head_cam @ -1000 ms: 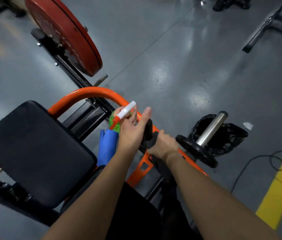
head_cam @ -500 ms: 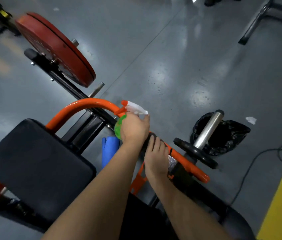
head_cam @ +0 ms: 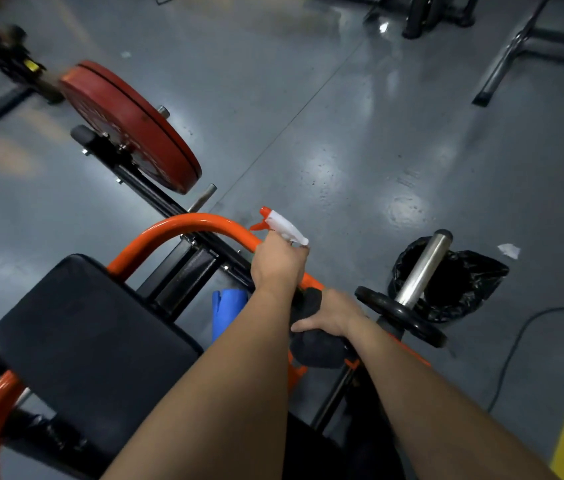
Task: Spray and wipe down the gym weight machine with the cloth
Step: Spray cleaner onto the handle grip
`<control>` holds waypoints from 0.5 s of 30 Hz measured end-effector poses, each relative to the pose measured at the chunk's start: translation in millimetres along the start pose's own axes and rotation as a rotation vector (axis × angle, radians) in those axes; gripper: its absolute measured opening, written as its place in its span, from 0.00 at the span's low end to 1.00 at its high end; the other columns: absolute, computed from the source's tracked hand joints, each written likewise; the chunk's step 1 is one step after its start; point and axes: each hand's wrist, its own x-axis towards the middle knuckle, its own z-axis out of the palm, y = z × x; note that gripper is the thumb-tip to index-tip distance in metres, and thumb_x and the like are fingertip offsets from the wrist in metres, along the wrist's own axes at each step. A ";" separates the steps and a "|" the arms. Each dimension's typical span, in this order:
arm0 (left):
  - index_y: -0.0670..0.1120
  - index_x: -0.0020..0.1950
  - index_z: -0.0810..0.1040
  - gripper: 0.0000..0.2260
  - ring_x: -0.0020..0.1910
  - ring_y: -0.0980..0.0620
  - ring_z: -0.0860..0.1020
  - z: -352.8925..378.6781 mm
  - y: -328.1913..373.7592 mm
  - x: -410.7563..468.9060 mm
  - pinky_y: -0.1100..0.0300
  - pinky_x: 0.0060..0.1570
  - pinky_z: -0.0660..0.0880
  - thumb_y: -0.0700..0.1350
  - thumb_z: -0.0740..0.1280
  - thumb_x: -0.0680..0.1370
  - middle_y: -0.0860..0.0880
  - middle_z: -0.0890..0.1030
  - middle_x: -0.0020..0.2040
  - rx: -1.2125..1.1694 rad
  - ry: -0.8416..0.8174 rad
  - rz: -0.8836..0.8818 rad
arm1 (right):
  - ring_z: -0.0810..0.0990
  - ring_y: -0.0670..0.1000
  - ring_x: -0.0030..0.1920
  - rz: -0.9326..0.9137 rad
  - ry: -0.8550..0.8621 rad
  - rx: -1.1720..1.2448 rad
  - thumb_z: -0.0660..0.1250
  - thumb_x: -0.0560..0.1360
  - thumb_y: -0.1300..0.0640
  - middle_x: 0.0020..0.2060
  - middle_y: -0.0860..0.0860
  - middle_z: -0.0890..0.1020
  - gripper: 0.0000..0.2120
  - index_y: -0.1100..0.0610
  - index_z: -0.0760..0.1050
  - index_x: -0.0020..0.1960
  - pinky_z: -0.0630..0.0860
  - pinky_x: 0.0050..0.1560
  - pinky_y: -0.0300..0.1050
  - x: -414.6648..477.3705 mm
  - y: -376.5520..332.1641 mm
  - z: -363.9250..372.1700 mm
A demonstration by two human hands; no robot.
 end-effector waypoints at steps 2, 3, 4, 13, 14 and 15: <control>0.46 0.49 0.74 0.12 0.51 0.42 0.82 -1.9 1.0 -0.6 0.50 0.53 0.79 0.51 0.72 0.73 0.45 0.85 0.47 0.004 -0.012 0.001 | 0.80 0.47 0.46 0.035 0.031 0.034 0.79 0.54 0.28 0.46 0.44 0.83 0.34 0.47 0.77 0.51 0.74 0.40 0.44 -18.6 8.1 -1.2; 0.46 0.49 0.75 0.13 0.50 0.42 0.82 -2.0 1.8 -0.4 0.51 0.52 0.79 0.51 0.72 0.72 0.45 0.85 0.47 -0.001 -0.032 -0.003 | 0.81 0.49 0.53 0.058 0.046 0.033 0.79 0.54 0.27 0.52 0.43 0.83 0.39 0.45 0.77 0.58 0.76 0.47 0.45 -28.4 15.8 -2.2; 0.45 0.49 0.76 0.14 0.49 0.42 0.83 -1.8 1.6 -0.4 0.51 0.52 0.80 0.52 0.72 0.70 0.45 0.85 0.45 -0.014 -0.060 -0.013 | 0.80 0.50 0.59 0.082 0.056 0.021 0.78 0.54 0.26 0.57 0.44 0.82 0.44 0.44 0.75 0.64 0.76 0.53 0.45 -40.3 24.3 -3.0; 0.49 0.47 0.76 0.18 0.47 0.43 0.85 3.5 -7.5 10.5 0.47 0.50 0.82 0.58 0.73 0.65 0.46 0.86 0.44 -0.061 -0.158 0.018 | 0.82 0.54 0.54 0.210 0.081 -0.220 0.77 0.60 0.34 0.49 0.47 0.80 0.32 0.50 0.69 0.53 0.78 0.48 0.47 -56.8 21.9 -3.6; 0.49 0.45 0.75 0.18 0.45 0.43 0.86 6.0 -10.1 13.5 0.47 0.49 0.83 0.58 0.72 0.63 0.46 0.86 0.42 -0.075 -0.155 0.010 | 0.83 0.54 0.52 0.213 0.149 -0.283 0.77 0.58 0.35 0.47 0.48 0.81 0.32 0.52 0.70 0.53 0.79 0.47 0.47 -49.7 12.6 1.7; 0.49 0.44 0.75 0.18 0.44 0.43 0.86 9.2 -13.1 16.4 0.46 0.48 0.83 0.58 0.71 0.62 0.46 0.85 0.41 -0.082 -0.148 0.002 | 0.83 0.56 0.49 0.193 0.248 -0.335 0.78 0.57 0.37 0.46 0.50 0.81 0.33 0.54 0.72 0.51 0.79 0.45 0.48 -40.0 4.2 12.4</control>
